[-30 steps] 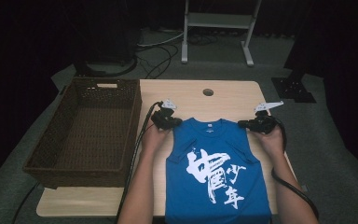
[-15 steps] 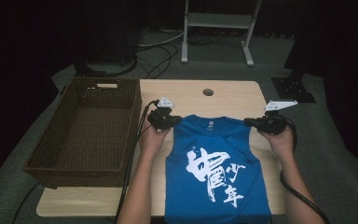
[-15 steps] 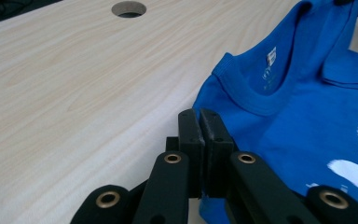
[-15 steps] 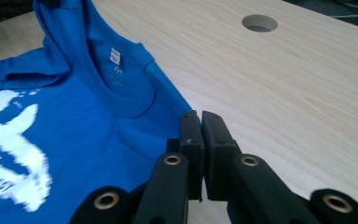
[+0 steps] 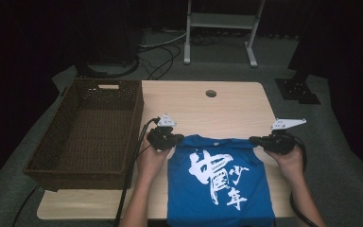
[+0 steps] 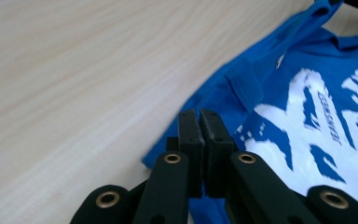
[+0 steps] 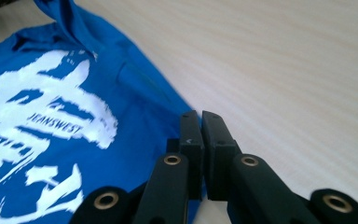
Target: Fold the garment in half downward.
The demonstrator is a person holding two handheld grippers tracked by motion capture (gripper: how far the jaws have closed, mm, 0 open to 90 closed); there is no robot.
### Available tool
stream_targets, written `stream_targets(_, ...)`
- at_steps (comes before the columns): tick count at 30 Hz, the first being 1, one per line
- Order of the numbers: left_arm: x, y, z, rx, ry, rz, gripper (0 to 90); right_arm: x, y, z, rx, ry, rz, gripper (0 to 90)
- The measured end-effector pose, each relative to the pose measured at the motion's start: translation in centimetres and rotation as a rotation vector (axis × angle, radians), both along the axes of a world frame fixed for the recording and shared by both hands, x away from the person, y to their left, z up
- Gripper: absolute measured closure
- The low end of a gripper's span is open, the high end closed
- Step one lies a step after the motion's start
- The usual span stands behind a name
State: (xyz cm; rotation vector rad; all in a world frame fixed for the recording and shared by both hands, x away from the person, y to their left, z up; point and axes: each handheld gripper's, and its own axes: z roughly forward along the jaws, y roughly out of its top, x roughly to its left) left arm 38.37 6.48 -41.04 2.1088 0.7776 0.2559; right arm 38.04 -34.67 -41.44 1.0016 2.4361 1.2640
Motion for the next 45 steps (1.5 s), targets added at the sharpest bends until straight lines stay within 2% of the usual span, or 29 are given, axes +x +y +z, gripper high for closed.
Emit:
stream_targets(2,-0.3,-0.2,-0.6,0.009,0.016,-0.005,88.1,-0.6,0.4,-0.8,-0.03,0.025,-0.002,87.7)
stream_targets(3,-0.5,-0.4,-1.1,0.03,0.025,-0.007,88.1,-0.7,0.4,-1.0,-0.035,0.028,0.0,87.6)
stream_targets(4,-0.5,-0.4,-1.1,0.03,0.025,-0.007,88.1,-0.7,0.4,-1.0,-0.035,0.028,0.0,87.6)
stream_targets(6,-0.6,-0.7,-1.7,0.058,0.038,-0.007,88.0,-0.8,0.7,-1.4,-0.078,0.036,-0.005,87.6)
stream_targets(8,-0.6,-0.8,-2.0,0.069,0.039,-0.007,88.0,-0.8,0.9,-1.7,-0.102,0.043,-0.008,87.6)
stream_targets(15,-0.5,-1.0,-2.0,0.085,0.037,0.003,87.9,-0.8,1.0,-2.1,-0.103,0.032,-0.015,87.6)
stream_targets(19,0.0,-1.1,-2.0,0.08,0.046,0.013,87.9,-0.5,1.2,-2.1,-0.11,0.018,-0.021,87.4)
stream_targets(28,2.8,-0.9,-2.0,0.076,0.05,0.044,87.9,2.0,1.7,-2.4,-0.099,-0.017,-0.062,87.3)
stream_targets(34,5.0,-1.0,-1.9,0.1,0.043,0.048,87.9,4.3,1.5,-2.8,-0.048,-0.016,-0.088,87.3)
stream_targets(40,6.9,-1.0,-1.9,0.127,0.008,0.07,87.9,6.6,1.6,-3.0,-0.022,-0.011,-0.102,87.3)
stream_targets(43,7.2,-1.2,-1.8,0.156,-0.02,0.078,87.9,7.3,1.8,-3.0,-0.018,-0.011,-0.113,87.3)
stream_targets(45,7.0,-1.2,-1.9,0.156,-0.032,0.082,88.0,7.3,1.9,-3.0,-0.022,-0.012,-0.119,87.4)
